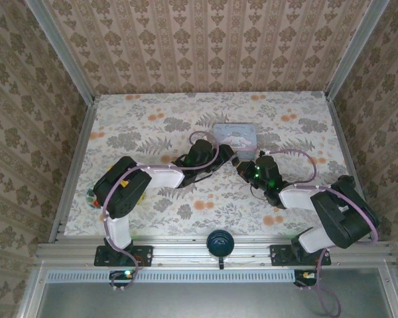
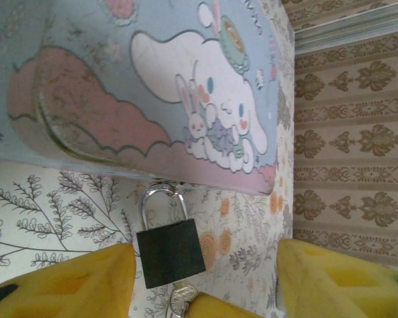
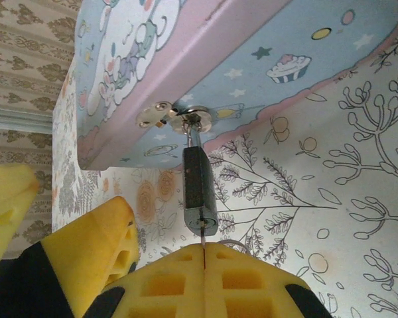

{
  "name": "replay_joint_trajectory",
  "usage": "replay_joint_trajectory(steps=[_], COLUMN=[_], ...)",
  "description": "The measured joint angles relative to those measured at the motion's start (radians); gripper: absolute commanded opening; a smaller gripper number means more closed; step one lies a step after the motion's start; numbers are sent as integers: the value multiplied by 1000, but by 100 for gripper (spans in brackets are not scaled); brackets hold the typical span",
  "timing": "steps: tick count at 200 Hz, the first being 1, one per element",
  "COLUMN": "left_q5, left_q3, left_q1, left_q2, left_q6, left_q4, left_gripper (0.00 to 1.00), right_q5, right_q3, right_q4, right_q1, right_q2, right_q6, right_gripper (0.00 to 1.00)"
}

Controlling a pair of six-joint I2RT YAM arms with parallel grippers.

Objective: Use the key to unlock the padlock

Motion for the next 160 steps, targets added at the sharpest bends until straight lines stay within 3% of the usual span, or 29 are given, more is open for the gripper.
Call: replay_joint_trajectory(steps=[160], left_q5=[102], left_q3=[2], left_q1=[0], left_q2=[153], left_q6=[-98], left_q4=[118], left_gripper=[55], right_q5=[-13], right_q3=[9], right_q4=[53], right_q1=[-2], right_q2=[67], right_q6=[31], right_gripper=[1])
